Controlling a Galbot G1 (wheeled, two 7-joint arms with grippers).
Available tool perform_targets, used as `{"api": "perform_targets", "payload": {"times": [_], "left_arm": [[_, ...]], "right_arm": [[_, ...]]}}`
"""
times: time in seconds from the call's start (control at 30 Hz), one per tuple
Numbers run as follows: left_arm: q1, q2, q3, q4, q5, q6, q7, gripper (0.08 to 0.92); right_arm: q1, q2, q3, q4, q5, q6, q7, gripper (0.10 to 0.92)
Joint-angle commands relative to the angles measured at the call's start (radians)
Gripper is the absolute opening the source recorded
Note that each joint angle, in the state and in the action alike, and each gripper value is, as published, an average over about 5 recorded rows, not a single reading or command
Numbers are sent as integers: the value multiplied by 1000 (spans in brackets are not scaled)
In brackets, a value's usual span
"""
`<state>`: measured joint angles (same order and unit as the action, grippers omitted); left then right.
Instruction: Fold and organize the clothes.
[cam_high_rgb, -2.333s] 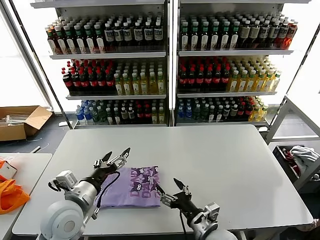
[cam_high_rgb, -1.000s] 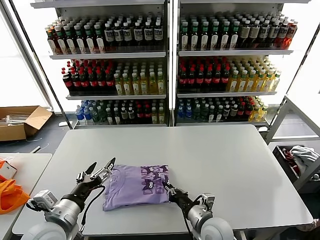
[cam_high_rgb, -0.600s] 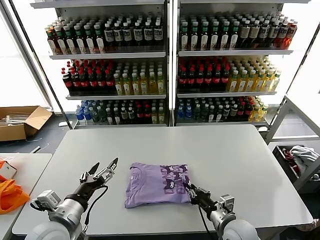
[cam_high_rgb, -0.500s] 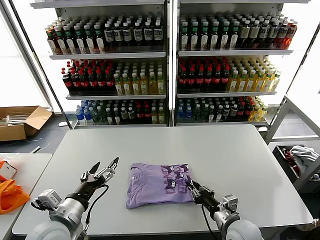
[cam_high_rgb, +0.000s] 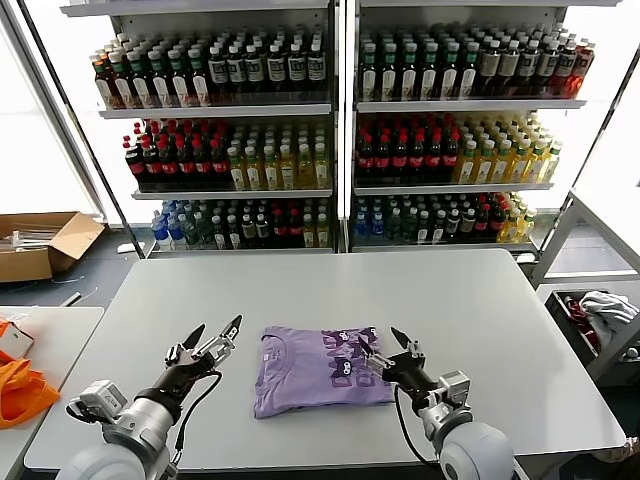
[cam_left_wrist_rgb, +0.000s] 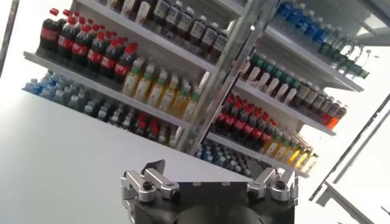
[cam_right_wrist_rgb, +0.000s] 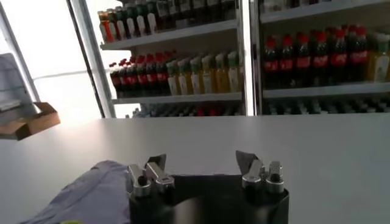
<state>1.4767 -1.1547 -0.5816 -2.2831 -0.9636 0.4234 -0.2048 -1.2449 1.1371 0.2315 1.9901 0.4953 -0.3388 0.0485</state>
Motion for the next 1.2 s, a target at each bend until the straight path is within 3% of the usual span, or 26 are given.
{"api": "perform_targets", "payload": {"times": [0.03,0.4,0.53,0.67,0.83,1.2], "left_arm": [[19,-8,-8,1,3,-1,7,823],[3,-30,12,20,19,-3,15,823],[4,-26,8,24,18,-5,19,823],[5,-20,2,22,16,-5,21,823],[14,-18,-11,21,17,-6,35,823],[57,-28,-93,31,79,-36,126,823]], "right_arm": [[88,108,-150,-106,-61,-5,22,786],[56,113,-148,-182,-46,-65,118,823],[44,102,-137,-90,-61,-24,144,823],[50,77,-83,104,-92,53,140,823],[22,11,91,232,-83,121,68,823],[-326,22,606,207,-28,240,-130,823]]}}
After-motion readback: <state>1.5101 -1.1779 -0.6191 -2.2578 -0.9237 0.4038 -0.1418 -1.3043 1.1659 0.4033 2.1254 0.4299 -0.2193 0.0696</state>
